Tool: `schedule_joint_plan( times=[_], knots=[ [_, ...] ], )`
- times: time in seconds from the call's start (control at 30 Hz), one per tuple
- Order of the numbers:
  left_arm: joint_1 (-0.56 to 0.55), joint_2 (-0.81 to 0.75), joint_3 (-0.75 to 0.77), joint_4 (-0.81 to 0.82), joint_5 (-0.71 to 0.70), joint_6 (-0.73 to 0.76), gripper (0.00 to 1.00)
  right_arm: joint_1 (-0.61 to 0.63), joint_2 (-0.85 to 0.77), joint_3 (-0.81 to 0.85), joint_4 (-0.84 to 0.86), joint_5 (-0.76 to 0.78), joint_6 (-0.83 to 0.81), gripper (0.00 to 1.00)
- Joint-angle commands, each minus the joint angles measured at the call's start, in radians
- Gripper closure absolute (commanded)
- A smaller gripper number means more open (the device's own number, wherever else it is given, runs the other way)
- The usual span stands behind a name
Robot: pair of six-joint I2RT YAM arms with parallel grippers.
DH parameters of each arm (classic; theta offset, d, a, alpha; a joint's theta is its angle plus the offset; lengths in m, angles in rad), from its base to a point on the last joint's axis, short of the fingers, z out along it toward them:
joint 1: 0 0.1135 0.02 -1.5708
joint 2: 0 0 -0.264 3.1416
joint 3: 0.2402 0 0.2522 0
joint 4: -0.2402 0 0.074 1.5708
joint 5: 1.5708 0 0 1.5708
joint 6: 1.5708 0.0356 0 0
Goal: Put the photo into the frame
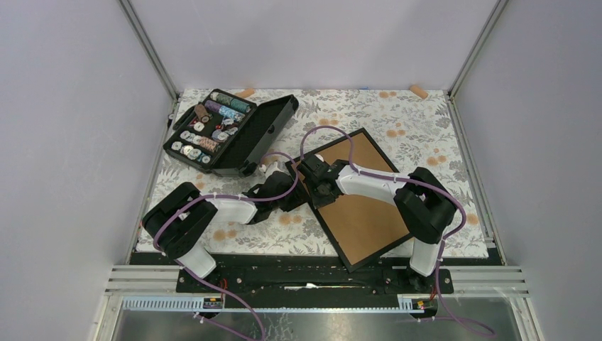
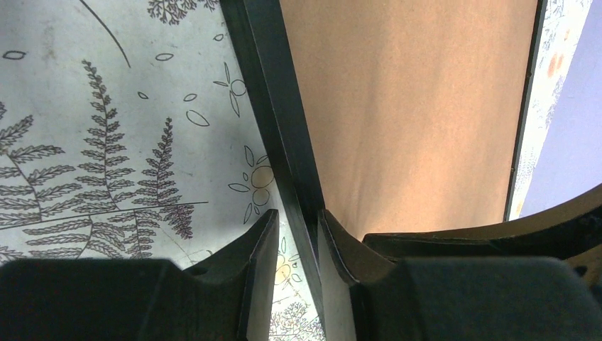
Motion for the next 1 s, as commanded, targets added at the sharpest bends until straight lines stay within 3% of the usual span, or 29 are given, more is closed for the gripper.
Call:
schedule_joint_plan(
  times=[0.0,0.97],
  knots=[
    [0.004,0.022,-0.004,-0.14,-0.061,-0.012,0.69,-0.004,0.046,-0.009,-0.051,0.041,0.025,0.71],
    [0.003,0.013,-0.04,-0.096,-0.057,0.004,0.71,0.018,0.026,-0.107,-0.03,-0.002,-0.005,0.62]
  ],
)
